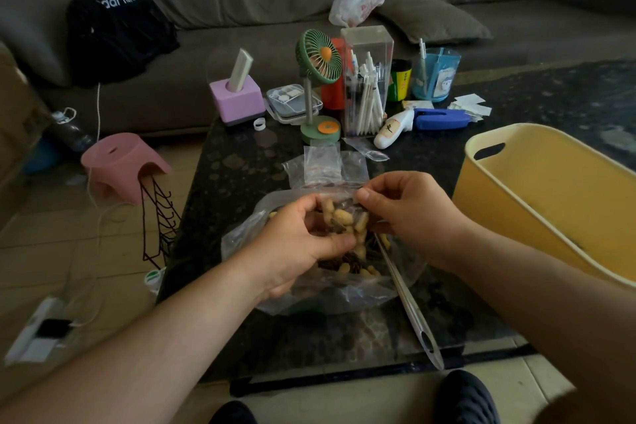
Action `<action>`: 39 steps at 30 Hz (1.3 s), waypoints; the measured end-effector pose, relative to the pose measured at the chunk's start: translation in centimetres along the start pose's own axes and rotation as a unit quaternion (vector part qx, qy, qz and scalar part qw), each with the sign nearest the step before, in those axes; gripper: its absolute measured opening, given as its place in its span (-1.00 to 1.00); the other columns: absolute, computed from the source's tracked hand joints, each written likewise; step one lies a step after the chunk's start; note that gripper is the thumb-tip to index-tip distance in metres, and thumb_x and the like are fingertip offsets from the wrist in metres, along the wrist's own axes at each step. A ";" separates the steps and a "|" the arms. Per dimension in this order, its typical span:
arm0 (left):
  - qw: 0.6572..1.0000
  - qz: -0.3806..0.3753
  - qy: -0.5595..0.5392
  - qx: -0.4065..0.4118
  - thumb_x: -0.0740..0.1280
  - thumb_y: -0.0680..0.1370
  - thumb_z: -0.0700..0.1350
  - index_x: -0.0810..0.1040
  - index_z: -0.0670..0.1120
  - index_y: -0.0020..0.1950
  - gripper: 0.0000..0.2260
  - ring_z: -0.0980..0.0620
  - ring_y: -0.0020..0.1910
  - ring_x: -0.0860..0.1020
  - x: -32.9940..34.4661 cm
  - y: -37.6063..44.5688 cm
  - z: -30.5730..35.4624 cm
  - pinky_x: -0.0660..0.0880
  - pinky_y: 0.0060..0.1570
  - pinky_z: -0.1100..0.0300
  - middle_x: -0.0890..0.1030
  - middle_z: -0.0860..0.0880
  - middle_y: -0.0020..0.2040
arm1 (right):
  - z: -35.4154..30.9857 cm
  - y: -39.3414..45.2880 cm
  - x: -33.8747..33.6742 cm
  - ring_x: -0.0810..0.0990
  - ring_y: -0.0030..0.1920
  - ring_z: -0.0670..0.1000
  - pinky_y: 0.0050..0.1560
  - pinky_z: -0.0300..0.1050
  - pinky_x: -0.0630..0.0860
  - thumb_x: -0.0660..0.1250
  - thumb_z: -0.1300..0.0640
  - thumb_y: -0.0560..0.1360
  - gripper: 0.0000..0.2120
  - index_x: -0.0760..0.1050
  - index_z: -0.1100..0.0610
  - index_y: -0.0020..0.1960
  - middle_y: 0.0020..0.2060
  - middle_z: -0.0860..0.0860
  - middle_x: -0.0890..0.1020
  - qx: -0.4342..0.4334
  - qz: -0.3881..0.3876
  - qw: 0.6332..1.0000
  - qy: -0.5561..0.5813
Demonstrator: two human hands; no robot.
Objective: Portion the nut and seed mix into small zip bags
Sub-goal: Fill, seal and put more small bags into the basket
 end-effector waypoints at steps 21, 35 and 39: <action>0.990 0.116 -0.044 0.066 0.36 0.69 -0.13 0.64 -0.08 0.11 -0.92 -0.02 -0.06 0.70 0.8 -0.4 0.9 0.70 -0.01 0.01 0.73 -0.03 -0.10 | -0.3 -0.7 -0.9 0.75 -0.01 0.10 0.04 -0.04 0.71 0.36 0.05 0.64 -0.82 0.67 0.13 0.04 -0.08 0.11 0.75 0.046 -0.028 0.998 0.032; 0.984 0.129 -0.108 0.049 0.32 0.70 -0.13 0.66 -0.02 0.02 -0.85 0.04 -0.11 0.68 1.1 -0.4 1.1 0.60 -0.18 0.13 0.70 -0.02 -0.12 | -0.2 -1.5 -0.9 0.76 -0.06 0.01 -0.07 -0.19 0.66 0.40 0.18 0.60 -0.92 0.67 0.15 0.05 -0.11 0.05 0.76 0.007 -0.033 0.998 0.047; 0.985 0.106 -0.128 0.039 0.26 0.72 -0.16 0.62 -0.07 0.04 -0.85 0.12 -0.22 0.69 1.3 -0.6 1.5 0.61 -0.29 0.19 0.69 0.03 -0.21 | -0.3 -1.4 -1.1 0.75 -0.01 0.09 0.04 -0.06 0.70 0.40 0.18 0.59 -0.91 0.67 0.16 0.05 -0.09 0.09 0.76 -0.003 -0.023 0.999 0.048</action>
Point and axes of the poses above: each hand's wrist, its own y-axis towards the middle knuckle, its own x-axis out of the palm, z = x × y, the point moved 1 cm from there along y, towards the middle knuckle
